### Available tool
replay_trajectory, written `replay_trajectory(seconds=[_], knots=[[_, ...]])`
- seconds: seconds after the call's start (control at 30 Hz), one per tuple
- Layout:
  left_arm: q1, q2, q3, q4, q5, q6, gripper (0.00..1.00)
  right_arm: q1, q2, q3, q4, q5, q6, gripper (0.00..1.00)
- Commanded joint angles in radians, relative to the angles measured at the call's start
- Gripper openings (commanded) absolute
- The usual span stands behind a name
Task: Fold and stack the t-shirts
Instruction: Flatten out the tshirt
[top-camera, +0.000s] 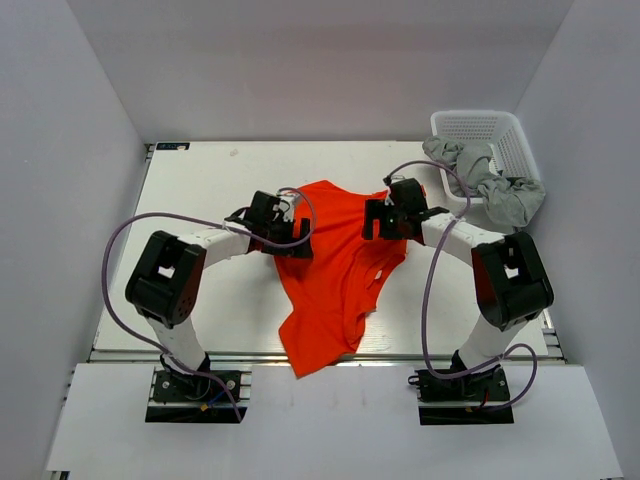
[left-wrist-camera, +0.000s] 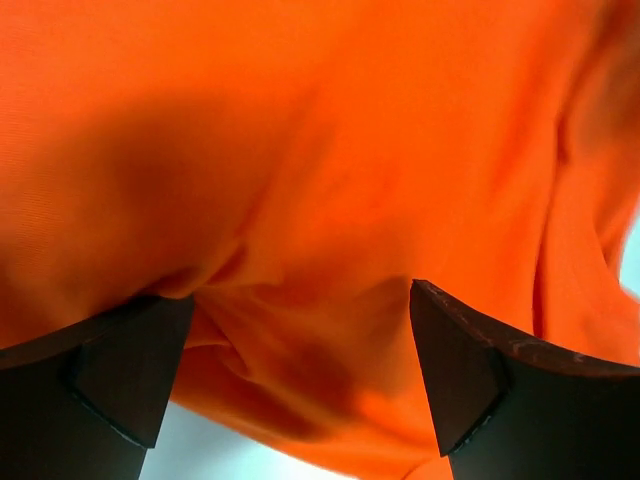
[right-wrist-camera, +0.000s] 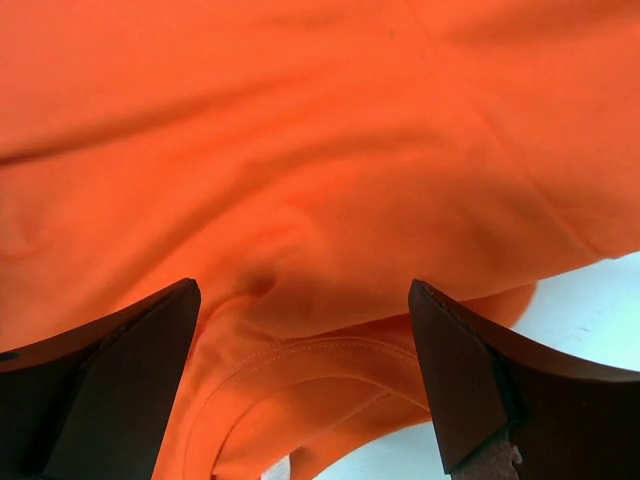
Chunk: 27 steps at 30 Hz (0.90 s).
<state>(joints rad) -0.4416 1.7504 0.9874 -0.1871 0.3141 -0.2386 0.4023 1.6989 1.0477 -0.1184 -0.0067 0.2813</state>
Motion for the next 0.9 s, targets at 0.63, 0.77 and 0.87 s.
replay_trajectory(seconds=[0.63, 0.77, 0.87], knots=[[0.081, 0.106, 0.449, -0.166, -0.267, 0.211, 1.0, 0.01, -0.271, -0.143, 0.039, -0.194, 0.053, 0.9], [0.07, -0.066, 0.274, -0.196, -0.204, 0.15, 1.0, 0.009, -0.292, -0.092, -0.042, -0.069, 0.119, 0.9], [0.032, -0.246, 0.079, -0.196, -0.188, 0.078, 1.0, 0.003, -0.286, -0.072, -0.128, 0.002, 0.177, 0.9]])
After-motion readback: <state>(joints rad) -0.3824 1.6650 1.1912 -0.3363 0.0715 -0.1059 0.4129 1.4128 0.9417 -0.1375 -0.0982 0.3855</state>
